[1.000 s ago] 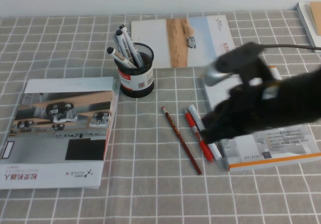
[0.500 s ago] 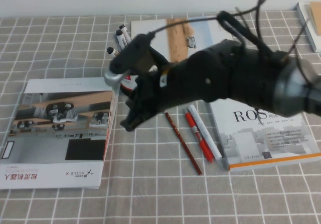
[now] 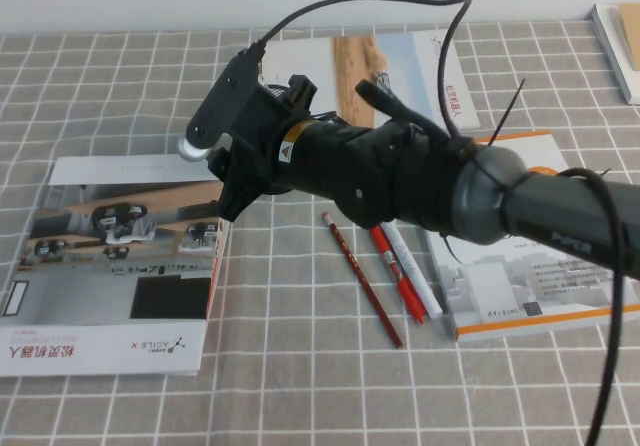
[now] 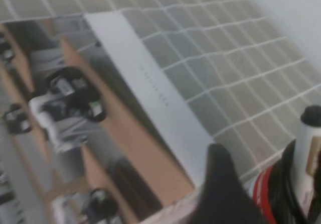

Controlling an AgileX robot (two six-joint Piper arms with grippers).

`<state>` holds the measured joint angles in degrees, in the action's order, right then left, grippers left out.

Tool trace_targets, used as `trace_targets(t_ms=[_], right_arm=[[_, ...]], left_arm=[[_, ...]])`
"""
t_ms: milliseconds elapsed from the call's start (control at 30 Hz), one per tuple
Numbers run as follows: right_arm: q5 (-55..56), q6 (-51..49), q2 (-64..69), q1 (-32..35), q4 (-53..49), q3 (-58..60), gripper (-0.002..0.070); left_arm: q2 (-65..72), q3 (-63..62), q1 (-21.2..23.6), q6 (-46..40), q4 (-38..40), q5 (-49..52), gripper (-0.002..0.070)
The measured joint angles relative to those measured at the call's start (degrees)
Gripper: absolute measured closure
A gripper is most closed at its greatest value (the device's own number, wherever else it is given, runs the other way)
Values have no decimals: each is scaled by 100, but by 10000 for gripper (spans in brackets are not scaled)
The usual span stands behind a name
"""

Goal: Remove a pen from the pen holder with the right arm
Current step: 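Take a marker out of the pen holder and lay it on the table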

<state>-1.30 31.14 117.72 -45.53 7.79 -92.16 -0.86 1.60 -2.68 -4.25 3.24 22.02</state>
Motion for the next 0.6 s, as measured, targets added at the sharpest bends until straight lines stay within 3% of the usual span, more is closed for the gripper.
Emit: trace_targets(t_ms=[67, 200, 600], right_arm=[[252, 93, 137, 0, 0, -70, 304], [498, 274, 425, 0, 74, -355, 269], [568, 313, 1132, 159, 381, -1357, 309]], left_arm=[[0, 0, 0, 0, 0, 0, 680], [0, 0, 0, 0, 0, 0, 680], [0, 0, 0, 0, 0, 0, 680]])
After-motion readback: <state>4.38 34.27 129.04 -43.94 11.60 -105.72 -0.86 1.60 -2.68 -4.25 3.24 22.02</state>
